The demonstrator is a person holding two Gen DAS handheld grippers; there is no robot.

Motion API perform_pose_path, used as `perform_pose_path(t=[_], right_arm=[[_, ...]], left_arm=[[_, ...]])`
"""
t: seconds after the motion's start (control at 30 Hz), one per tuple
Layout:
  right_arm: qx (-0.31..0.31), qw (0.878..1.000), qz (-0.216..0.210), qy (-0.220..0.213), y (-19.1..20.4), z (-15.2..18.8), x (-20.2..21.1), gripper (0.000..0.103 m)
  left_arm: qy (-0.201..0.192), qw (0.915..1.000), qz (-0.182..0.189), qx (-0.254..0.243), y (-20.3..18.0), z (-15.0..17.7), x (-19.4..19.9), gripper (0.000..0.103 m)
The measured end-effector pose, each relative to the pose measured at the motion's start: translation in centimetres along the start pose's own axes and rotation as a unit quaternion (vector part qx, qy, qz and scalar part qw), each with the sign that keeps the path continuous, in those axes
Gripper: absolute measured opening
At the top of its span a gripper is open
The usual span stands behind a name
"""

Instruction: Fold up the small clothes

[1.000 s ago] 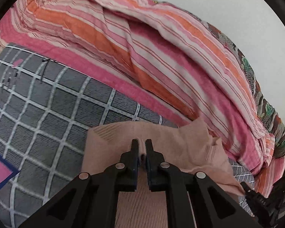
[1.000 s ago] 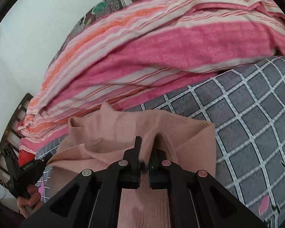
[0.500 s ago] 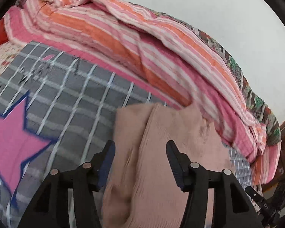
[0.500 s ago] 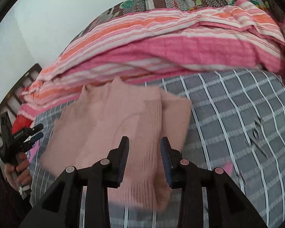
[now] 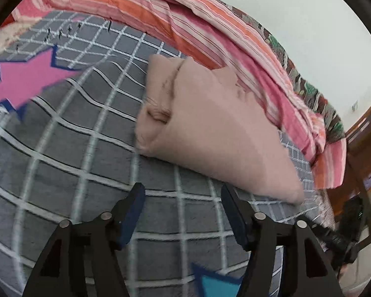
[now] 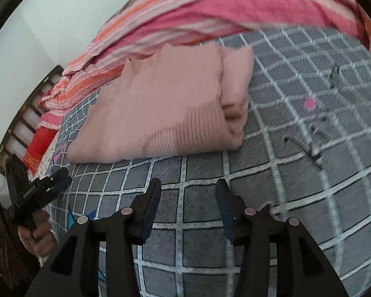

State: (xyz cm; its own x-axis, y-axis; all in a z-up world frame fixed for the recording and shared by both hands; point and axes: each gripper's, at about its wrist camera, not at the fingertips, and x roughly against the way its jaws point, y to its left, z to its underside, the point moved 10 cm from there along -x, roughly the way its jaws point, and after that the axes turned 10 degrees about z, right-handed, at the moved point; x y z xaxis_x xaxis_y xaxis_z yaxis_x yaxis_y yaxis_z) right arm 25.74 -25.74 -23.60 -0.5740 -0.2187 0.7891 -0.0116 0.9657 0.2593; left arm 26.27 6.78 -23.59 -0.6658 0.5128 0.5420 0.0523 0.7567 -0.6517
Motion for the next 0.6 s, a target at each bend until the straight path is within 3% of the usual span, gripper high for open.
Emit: perform_pose_path(t=[0.27, 0.47, 0.53, 0.6], right_arm=[[-0.089, 0.996, -0.029, -0.01, -0.3, -2.4, -2.4, 0.051], [-0.138, 0.99, -0.033, -0.016, -1.1, -5.1, -4.2, 0.051], [-0.145, 0.989, -0.027, -0.017, -1.3, -5.8, -4.6, 0.047], [-0.159, 0.987, -0.023, -0.014, -1.7, -6.3, -5.0, 0.031]], left_arm=[[-0.033, 0.9956, 0.041, 0.077, 0.3, -3.0, -3.5, 0.06], [-0.064, 0.9907, 0.031, 0.116, 1.6, -5.2, -4.9, 0.041], [-0.067, 0.99, 0.025, 0.122, 2.0, -5.6, -4.9, 0.034], [-0.066, 0.9895, 0.019, 0.127, 2.4, -5.7, -4.9, 0.027]])
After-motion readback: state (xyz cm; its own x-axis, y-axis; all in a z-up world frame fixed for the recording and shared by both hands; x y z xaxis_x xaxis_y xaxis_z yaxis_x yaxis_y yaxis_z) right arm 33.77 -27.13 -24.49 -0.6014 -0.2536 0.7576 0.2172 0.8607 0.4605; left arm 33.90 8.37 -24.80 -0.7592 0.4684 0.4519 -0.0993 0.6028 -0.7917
